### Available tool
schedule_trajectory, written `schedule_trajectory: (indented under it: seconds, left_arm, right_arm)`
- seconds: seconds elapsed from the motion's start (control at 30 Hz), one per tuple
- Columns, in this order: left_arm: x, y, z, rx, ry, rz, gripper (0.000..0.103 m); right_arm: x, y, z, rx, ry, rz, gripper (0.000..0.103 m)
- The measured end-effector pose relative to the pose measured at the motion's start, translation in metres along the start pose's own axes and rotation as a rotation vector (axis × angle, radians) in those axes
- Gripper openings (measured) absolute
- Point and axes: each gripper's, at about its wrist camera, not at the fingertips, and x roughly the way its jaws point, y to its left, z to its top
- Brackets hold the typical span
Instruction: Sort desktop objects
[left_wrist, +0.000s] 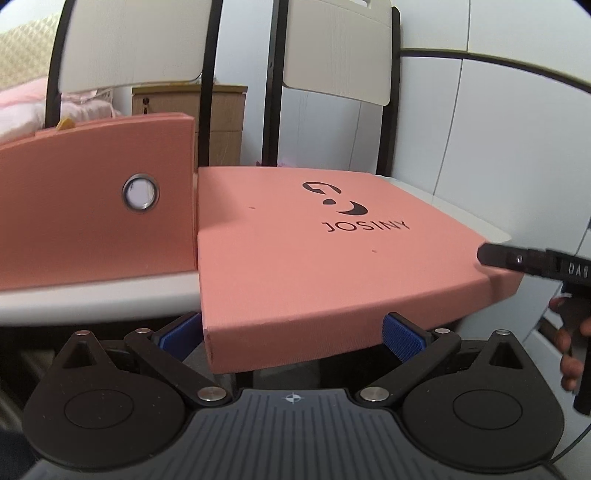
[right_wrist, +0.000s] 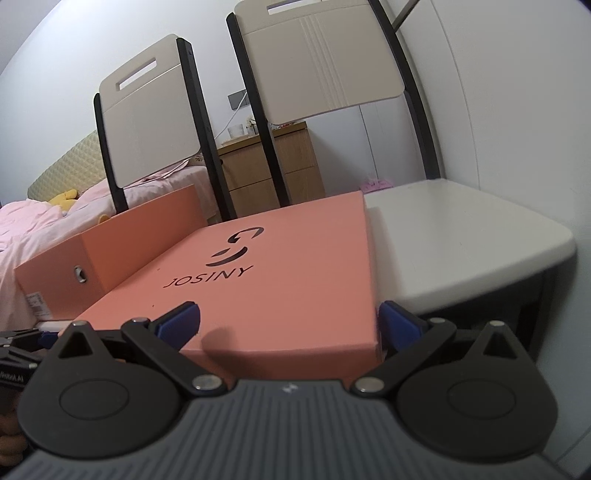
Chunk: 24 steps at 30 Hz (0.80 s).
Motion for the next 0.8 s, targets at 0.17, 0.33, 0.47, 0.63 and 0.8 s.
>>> schedule_trajectory:
  seconds: [0.17, 0.33, 0.47, 0.63, 0.8]
  left_arm:
    - [-0.015, 0.014, 0.002, -0.09, -0.015, -0.055, 0.103]
    - [-0.004, 0.055, 0.008, -0.264, 0.028, -0.098, 0.103]
    - [0.025, 0.092, 0.005, -0.478, 0.137, -0.241, 0.103]
    - [0.043, 0.097, 0.006, -0.544, 0.17, -0.317, 0.103]
    - [0.062, 0.091, 0.004, -0.6, 0.218, -0.432, 0.095]
  right_arm:
    - [-0.02, 0.001, -0.006, 0.027, 0.012, 0.025, 0.103]
    - [-0.02, -0.015, -0.001, 0.154, 0.004, 0.005, 0.103]
    - [-0.003, -0.045, -0.005, 0.392, 0.068, 0.056, 0.103]
    - [0.017, -0.06, -0.017, 0.544, 0.108, 0.116, 0.099]
    - [0.026, -0.067, -0.022, 0.625, 0.111, 0.204, 0.075]
